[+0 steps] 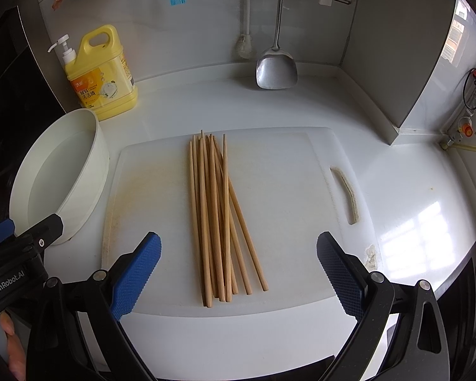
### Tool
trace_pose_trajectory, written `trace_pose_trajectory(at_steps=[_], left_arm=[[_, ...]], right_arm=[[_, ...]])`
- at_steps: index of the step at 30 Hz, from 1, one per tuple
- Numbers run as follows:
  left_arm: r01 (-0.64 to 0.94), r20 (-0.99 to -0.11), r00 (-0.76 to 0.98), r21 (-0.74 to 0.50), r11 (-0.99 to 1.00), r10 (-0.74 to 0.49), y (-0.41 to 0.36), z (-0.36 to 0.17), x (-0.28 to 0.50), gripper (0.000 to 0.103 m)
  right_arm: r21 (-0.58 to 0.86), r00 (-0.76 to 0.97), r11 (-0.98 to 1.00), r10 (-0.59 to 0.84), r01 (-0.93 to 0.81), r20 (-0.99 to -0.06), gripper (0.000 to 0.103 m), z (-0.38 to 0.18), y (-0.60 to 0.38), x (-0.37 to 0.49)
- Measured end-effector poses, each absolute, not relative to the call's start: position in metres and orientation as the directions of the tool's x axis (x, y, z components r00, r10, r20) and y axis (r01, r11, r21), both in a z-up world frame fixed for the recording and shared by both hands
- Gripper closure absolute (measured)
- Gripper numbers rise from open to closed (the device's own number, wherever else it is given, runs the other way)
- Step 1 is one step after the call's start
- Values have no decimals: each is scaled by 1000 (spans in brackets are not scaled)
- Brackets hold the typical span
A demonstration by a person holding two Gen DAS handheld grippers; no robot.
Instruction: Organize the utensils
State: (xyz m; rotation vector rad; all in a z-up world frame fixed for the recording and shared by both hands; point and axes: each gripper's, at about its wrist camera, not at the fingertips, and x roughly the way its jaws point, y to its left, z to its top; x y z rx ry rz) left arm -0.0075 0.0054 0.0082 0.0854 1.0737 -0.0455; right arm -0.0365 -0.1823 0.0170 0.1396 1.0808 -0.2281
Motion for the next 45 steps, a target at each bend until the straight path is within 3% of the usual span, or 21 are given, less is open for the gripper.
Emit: trace_pose_trajectory(at_steps=[17,24,32,45], left_arm=[[102,-885,465,39,994,-13,7,0,-3,6],[203,-886,461,47,978,-53,1,-14,1,6],[253,-880,454,-26,967,-142,-16,-33,2,6],[173,-849,514,-41,984,-126,-53,-73,-4,6]], right_arm=[[8,442,964,-114,264,-890,9,14,-180,-34],[54,470,961,-84,273,-879,9,9,-184,-45],[75,505,962,-70,261,-860,9,-10,-207,-52],[70,576,997,39,32,-816,9,-52,-251,-38]])
